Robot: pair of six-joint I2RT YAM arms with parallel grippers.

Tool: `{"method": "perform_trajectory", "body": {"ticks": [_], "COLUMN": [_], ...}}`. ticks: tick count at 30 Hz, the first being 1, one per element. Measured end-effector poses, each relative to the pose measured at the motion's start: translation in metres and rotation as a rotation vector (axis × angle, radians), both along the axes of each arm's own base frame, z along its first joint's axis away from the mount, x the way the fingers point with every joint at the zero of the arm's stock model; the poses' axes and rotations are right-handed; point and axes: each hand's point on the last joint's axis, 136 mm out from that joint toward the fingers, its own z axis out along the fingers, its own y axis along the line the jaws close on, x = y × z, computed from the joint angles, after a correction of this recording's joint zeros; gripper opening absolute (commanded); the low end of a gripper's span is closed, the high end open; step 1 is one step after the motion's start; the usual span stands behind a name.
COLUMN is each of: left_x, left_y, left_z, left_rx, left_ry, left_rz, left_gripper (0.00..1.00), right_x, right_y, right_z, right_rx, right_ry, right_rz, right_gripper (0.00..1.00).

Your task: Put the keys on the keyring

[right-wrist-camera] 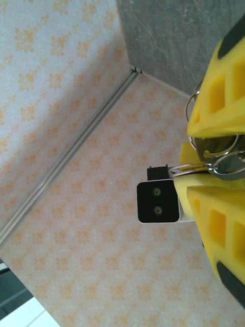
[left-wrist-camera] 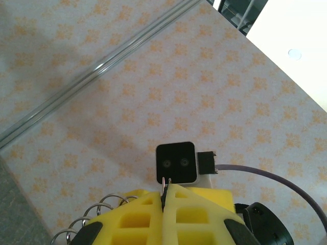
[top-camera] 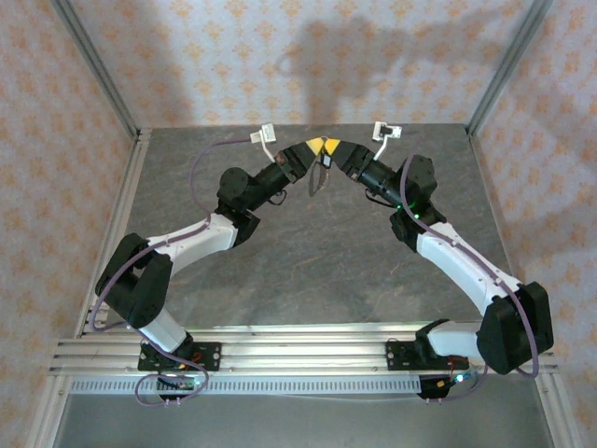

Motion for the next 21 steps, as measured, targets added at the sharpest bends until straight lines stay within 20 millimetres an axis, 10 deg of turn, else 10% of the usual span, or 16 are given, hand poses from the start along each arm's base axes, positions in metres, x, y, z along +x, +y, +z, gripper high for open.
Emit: {"method": "perform_trajectory", "body": {"ticks": [21], "left_x": [0.0055], "left_y": [-0.0007], "left_z": [-0.0057], "left_rx": [0.013], "left_ry": [0.028], "left_rz": [0.017], "left_gripper": [0.0], "right_x": [0.005], "right_y": [0.0009], "right_z": [-0.0022], "right_rx": [-0.006], "right_ry": [0.008], "right_rz": [-0.009], "right_gripper": [0.0]}}
